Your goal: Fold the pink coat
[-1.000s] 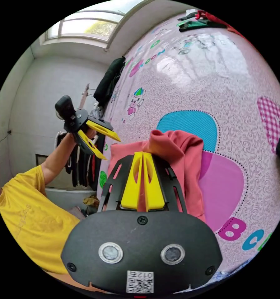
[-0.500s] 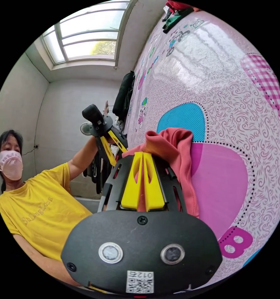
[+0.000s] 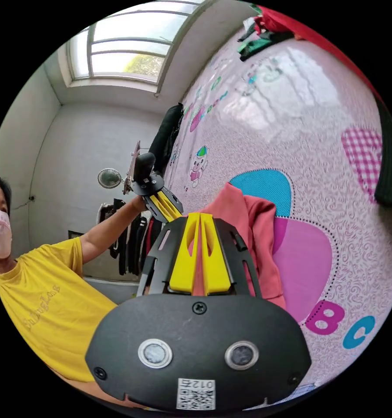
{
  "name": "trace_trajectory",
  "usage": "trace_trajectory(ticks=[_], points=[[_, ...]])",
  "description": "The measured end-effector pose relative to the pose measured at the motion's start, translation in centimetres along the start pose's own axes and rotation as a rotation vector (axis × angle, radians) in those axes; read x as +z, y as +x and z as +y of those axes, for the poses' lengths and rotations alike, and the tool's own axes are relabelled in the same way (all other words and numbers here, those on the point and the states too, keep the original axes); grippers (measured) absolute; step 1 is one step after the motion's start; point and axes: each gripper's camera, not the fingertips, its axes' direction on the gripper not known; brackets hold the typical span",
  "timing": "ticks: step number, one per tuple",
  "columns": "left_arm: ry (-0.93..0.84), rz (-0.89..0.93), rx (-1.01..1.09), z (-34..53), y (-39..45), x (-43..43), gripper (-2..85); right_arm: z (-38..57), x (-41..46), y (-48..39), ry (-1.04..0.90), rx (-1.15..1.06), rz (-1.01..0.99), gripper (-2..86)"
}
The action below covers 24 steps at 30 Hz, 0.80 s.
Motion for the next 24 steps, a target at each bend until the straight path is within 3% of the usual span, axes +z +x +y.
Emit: trace_trajectory(ticks=[3, 5, 9, 14, 19, 24], points=[[0.017, -0.015, -0.017, 0.4, 0.3, 0.9, 0.5, -1.0, -0.5, -1.5, 0.034, -0.023, 0.107, 0.5], [0.025, 0.003, -0.046, 0.7, 0.1, 1.5, 0.6, -1.8, -0.5, 0.5, 0.028, 0.177, 0.198, 0.4], [0.128, 0.124, -0.188, 2.7, -1.8, 2.6, 0.5, -1.4, -0.8, 3.3, 0.094, 0.418, 0.025, 0.2], [0.364, 0.087, -0.287, 8.0, -1.0, 3.0, 0.5, -1.7, -1.0, 2.1, 0.054, 0.386, 0.101, 0.5], [0.819, 0.056, -0.465, 16.9, 4.2, 5.6, 1.3, -1.0, -4.2, -0.5, 0.06, 0.235, 0.148, 1.3], [0.911, 0.081, -0.579, 19.6, 9.7, 14.9, 4.6, 3.0, -9.2, -4.6, 0.014, -0.02, 0.278, 3.7]])
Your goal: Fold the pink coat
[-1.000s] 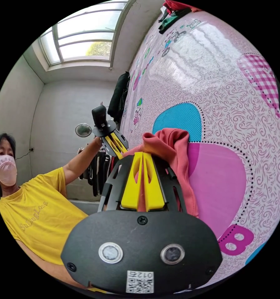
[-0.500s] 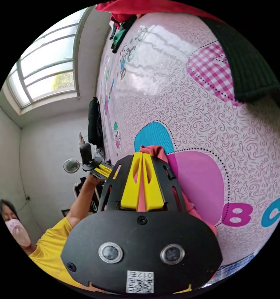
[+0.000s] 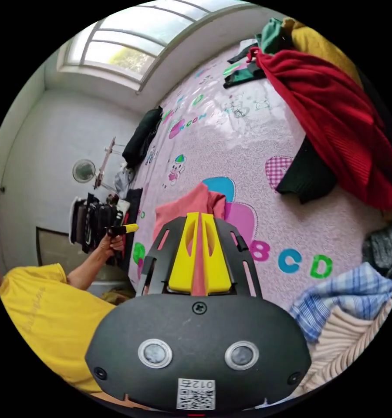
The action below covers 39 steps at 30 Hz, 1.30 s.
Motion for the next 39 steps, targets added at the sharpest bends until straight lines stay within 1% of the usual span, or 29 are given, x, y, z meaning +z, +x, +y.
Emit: trace_trajectory(ticks=[2, 4, 5, 8, 10, 12, 15, 16, 18, 21, 23, 25, 29, 32, 36, 39], points=[[-0.019, -0.004, -0.045, 3.5, 0.3, 2.4, 6.4, 2.9, -1.5, -0.9, -0.037, -0.077, 0.087, 7.6], [-0.051, 0.005, -0.091, 7.3, 0.7, 5.5, 8.5, 4.9, -1.6, -0.9, -0.08, -0.096, 0.124, 12.5], [-0.052, -0.001, -0.103, 8.1, 0.7, 6.2, 8.9, 6.0, -1.2, -0.7, -0.113, -0.098, 0.133, 15.5], [-0.019, -0.026, -0.145, 11.1, 0.9, 8.3, 10.6, 7.8, 0.3, 1.1, -0.206, -0.092, 0.127, 20.5], [0.001, -0.058, -0.143, 12.3, 0.9, 9.2, 11.4, 8.7, 0.8, 2.5, -0.23, -0.082, 0.108, 21.7], [-0.009, -0.063, -0.135, 12.8, 0.6, 9.9, 12.0, 9.4, -0.1, 3.5, -0.16, -0.091, 0.069, 21.4], [-0.041, -0.075, -0.114, 13.5, 0.0, 10.6, 12.8, 9.8, -0.1, 5.0, -0.197, -0.111, -0.05, 18.8], [-0.044, -0.063, -0.117, 14.0, -0.3, 10.5, 13.1, 10.0, 0.4, 5.2, -0.243, -0.141, -0.09, 18.1], [-0.04, -0.061, -0.118, 14.8, -0.8, 10.2, 13.5, 10.2, 0.7, 5.7, -0.261, -0.156, -0.091, 17.4], [-0.014, -0.085, -0.138, 16.4, -1.5, 9.8, 13.9, 10.0, 0.6, 7.8, -0.256, -0.103, -0.191, 17.1], [-0.033, -0.076, -0.159, 17.2, -2.3, 10.2, 14.1, 9.9, 0.8, 9.3, -0.278, -0.089, -0.264, 17.0], [-0.101, -0.081, -0.169, 17.8, -3.2, 11.4, 14.2, 9.7, 1.2, 9.7, -0.31, -0.112, -0.274, 17.1], [-0.138, -0.06, -0.178, 18.7, -4.5, 12.7, 14.3, 9.3, 2.8, 9.3, -0.406, -0.177, -0.266, 17.6], [-0.15, -0.018, -0.197, 19.7, -5.9, 13.4, 14.5, 9.6, 3.0, 10.5, -0.434, -0.137, -0.286, 17.9], [-0.157, 0.031, -0.213, 21.7, -7.7, 13.2, 14.6, 11.1, 2.0, 12.8, -0.423, -0.079, -0.285, 18.3], [-0.176, 0.045, -0.196, 23.6, -8.3, 13.4, 14.5, 12.3, 2.2, 14.5, -0.419, -0.023, -0.347, 18.8]])
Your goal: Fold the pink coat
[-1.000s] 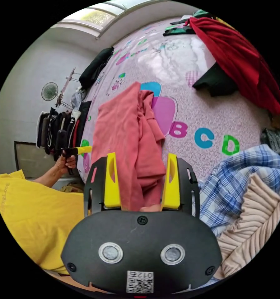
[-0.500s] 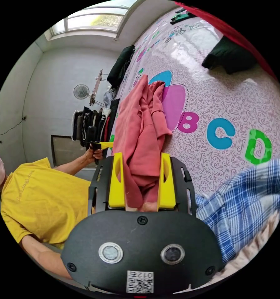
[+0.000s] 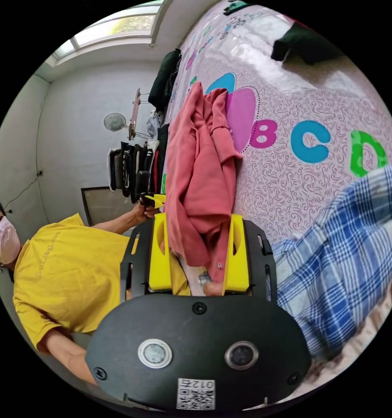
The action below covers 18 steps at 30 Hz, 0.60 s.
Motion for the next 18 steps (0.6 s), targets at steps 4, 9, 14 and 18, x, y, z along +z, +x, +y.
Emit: trace_trajectory(ticks=[4, 9, 14, 18], points=[[0.038, 0.028, -0.013, 1.8, -2.2, -0.3, 14.0, -0.1, 1.1, 1.5, 0.043, -0.007, -0.044, 18.8], [0.015, 0.005, 0.005, 2.3, -4.5, -1.2, 12.6, -1.5, 3.3, 2.8, -0.008, -0.037, 0.009, 14.6], [0.002, 0.042, -0.018, 3.0, -7.7, -2.5, 11.0, -1.0, 4.6, 6.7, 0.01, 0.061, -0.052, 8.0], [0.004, 0.083, -0.042, 4.3, -10.4, -4.2, 10.5, 0.1, 5.5, 8.6, 0.046, 0.115, -0.078, 7.3]])
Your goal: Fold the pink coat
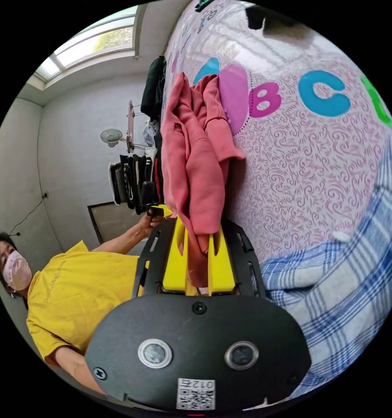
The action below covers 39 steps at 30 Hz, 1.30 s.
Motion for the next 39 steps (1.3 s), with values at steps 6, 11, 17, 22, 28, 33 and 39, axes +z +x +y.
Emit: trace_trajectory(ticks=[6, 11, 17, 22, 28, 33, 39], points=[[0.028, 0.147, 0.023, 2.2, -4.4, -2.6, 10.5, 1.0, 1.6, 4.2, 0.054, 0.053, -0.068, 12.3], [-0.005, 0.029, 0.032, 2.7, -6.4, -5.2, 8.9, 0.3, 4.2, 6.9, 0.02, 0.01, -0.007, 9.3], [-0.018, 0.047, -0.01, 4.2, -9.0, -9.9, 7.9, 0.5, 6.4, 10.5, 0.025, -0.016, -0.148, 3.3], [-0.005, 0.09, -0.05, 7.8, -10.4, -15.5, 8.1, 1.5, 9.3, 13.1, 0.019, 0.01, -0.259, 1.3], [0.01, 0.123, -0.026, 11.5, -12.0, -23.8, 9.1, 2.1, 13.8, 13.6, 0.033, -0.018, -0.321, 0.5], [0.037, 0.117, 0.1, 14.4, -12.4, -33.2, 9.9, 1.4, 18.8, 11.1, 0.061, -0.144, -0.335, 0.4], [0.054, 0.046, 0.253, 18.5, -12.4, -50.2, 10.2, -2.2, 28.6, 6.1, 0.086, -0.314, -0.373, 0.3]])
